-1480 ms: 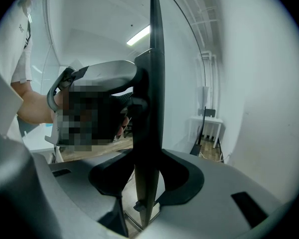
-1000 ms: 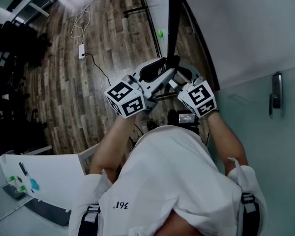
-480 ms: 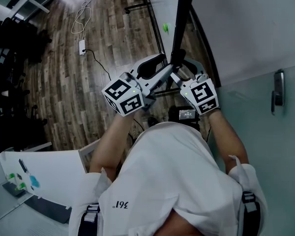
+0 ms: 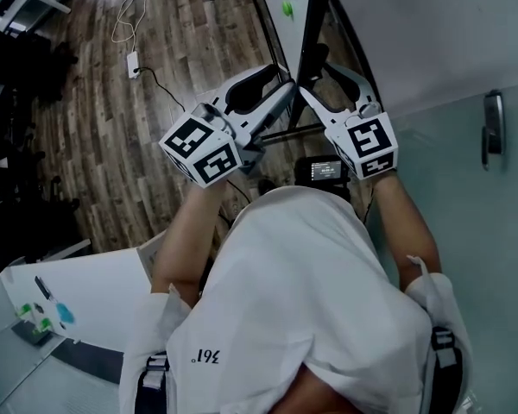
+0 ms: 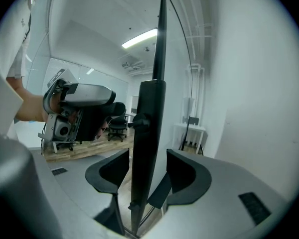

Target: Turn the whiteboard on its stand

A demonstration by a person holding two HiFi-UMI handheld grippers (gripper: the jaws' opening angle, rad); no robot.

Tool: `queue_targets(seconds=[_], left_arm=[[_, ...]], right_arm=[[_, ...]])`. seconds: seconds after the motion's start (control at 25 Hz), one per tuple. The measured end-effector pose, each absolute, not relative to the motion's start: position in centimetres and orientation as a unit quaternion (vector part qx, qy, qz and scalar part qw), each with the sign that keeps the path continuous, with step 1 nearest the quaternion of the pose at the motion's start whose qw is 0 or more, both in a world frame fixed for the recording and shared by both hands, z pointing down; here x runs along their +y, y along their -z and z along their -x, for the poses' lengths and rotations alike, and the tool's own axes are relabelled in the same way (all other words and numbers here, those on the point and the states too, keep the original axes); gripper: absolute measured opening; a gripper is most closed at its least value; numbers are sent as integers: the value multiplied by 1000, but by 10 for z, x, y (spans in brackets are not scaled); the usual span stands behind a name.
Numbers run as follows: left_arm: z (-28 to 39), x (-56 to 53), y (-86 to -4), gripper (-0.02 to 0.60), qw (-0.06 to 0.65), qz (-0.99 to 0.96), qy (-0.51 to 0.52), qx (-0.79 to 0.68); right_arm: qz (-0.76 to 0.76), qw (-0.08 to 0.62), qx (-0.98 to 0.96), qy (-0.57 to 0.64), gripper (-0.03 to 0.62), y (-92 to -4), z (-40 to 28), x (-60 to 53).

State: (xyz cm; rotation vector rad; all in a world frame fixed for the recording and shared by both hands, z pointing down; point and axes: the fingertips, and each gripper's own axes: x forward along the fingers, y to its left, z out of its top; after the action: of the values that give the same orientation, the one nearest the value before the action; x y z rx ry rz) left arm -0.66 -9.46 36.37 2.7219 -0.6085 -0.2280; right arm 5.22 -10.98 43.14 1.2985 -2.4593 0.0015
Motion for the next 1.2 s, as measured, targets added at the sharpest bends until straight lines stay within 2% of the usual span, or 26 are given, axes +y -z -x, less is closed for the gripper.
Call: queue_targets(seconds=[0.36,0.68,1.08,1.2], left_arm=[[33,-74,-361,149,193,-952,93,-219],[77,-40,-360,92,216,-942,114,-228],[100,-10,-369,32,225,-939,110,-237],[107,4,-373,8,225,-936,107,-248]], right_arm=[[-499,170,-850,-4,235,-421,-62,-89],[-515,160,-842,-6,233,-406,-52,-52],[-511,142,-848,-20,232,-402,-50,-23],[-506,123,-852,-44,199,-403,-51,-13]])
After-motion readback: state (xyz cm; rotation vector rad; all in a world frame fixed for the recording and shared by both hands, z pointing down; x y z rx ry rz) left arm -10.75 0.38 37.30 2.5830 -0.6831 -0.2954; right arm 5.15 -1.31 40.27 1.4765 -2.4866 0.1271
